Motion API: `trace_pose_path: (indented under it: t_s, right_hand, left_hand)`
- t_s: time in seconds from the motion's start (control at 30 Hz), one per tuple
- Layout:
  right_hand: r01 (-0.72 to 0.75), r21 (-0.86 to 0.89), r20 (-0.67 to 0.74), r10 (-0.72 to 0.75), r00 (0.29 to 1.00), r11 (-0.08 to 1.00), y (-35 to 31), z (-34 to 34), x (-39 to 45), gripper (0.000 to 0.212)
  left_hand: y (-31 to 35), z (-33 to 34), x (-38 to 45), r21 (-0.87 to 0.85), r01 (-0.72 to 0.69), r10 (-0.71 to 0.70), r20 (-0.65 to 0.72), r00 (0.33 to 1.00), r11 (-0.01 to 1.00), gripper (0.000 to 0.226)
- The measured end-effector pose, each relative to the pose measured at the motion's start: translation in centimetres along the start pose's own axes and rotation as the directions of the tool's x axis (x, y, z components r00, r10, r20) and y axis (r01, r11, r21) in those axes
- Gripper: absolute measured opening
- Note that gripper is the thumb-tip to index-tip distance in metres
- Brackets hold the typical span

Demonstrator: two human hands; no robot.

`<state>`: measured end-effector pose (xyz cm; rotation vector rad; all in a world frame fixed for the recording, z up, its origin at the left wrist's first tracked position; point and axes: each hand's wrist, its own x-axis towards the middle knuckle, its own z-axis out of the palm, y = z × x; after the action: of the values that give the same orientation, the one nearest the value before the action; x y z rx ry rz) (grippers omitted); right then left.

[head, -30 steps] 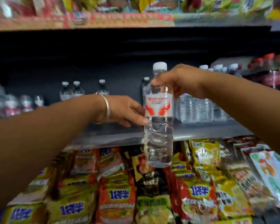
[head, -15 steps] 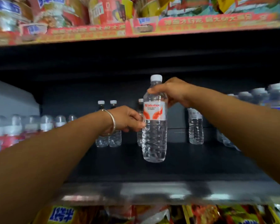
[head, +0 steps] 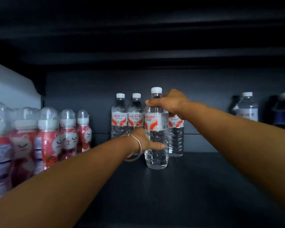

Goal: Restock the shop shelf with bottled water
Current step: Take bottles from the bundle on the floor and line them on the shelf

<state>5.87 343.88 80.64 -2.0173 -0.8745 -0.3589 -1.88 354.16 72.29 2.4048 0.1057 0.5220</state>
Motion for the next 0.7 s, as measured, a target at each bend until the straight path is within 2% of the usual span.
trace_pose_path:
  t_s: [0.07, 0.13, 0.2, 0.23, 0.27, 0.33, 0.37, 0.5, 0.63, 0.7]
  right_hand:
    - [-0.012, -0.025, 0.023, 0.013, 1.000, 1.000, -0.1, 0.3, 0.7, 0.062]
    - [-0.015, -0.038, 0.051, 0.017, 0.999, 0.999, -0.3, 0.4, 0.9, 0.075]
    - [-0.027, 0.008, 0.076, 0.026, 0.997, 1.000, -0.2, 0.5, 1.2, 0.093]
    - [-0.029, 0.046, 0.080, 0.026, 0.996, 0.999, -0.1, 0.5, 1.5, 0.092]
    - [-0.027, 0.085, 0.084, 0.020, 0.996, 0.996, -0.2, 0.5, 1.5, 0.080]
    - [-0.027, 0.147, 0.099, 0.013, 0.995, 0.989, -0.2, 0.3, 1.7, 0.042]
    - [-0.033, 0.156, 0.102, 0.017, 0.995, 0.987, 0.0, 0.1, 1.8, 0.031]
    - [-0.056, 0.144, 0.087, 0.044, 0.995, 0.988, 0.2, -0.1, 1.6, 0.022]
    - [-0.052, 0.143, 0.073, 0.041, 0.996, 0.988, 0.0, 0.3, 1.8, 0.028]
    - [-0.057, 0.131, 0.086, 0.046, 0.995, 0.990, 0.1, 0.4, 1.9, 0.035]
  left_hand:
    - [-0.5, -0.5, 0.5, -0.016, 0.014, -0.013, 0.023, 1.000, 1.000, 0.035]
    - [-0.6, -1.1, 1.1, -0.024, 0.032, -0.031, 0.057, 0.998, 0.999, 0.033]
    - [-0.9, -1.7, 1.9, -0.040, 0.077, -0.074, 0.074, 0.995, 0.996, 0.031]
    - [-0.9, -2.0, 2.0, -0.032, 0.106, -0.103, 0.098, 0.990, 0.994, 0.027]
    - [-1.2, -2.3, 2.3, -0.010, 0.125, -0.123, 0.115, 0.986, 0.992, 0.027]
    - [-1.6, -2.9, 2.8, 0.076, 0.133, -0.141, 0.116, 0.983, 0.988, 0.033]
    - [-1.8, -3.1, 3.0, 0.101, 0.135, -0.144, 0.097, 0.985, 0.986, 0.033]
    - [-1.7, -3.1, 3.4, 0.165, 0.131, -0.138, 0.029, 0.990, 0.977, 0.032]
    - [-1.3, -2.2, 3.0, 0.047, 0.230, -0.235, 0.232, 0.944, 0.972, 0.039]
    - [-1.4, -1.7, 3.1, -0.019, 0.228, -0.220, 0.199, 0.955, 0.973, 0.033]
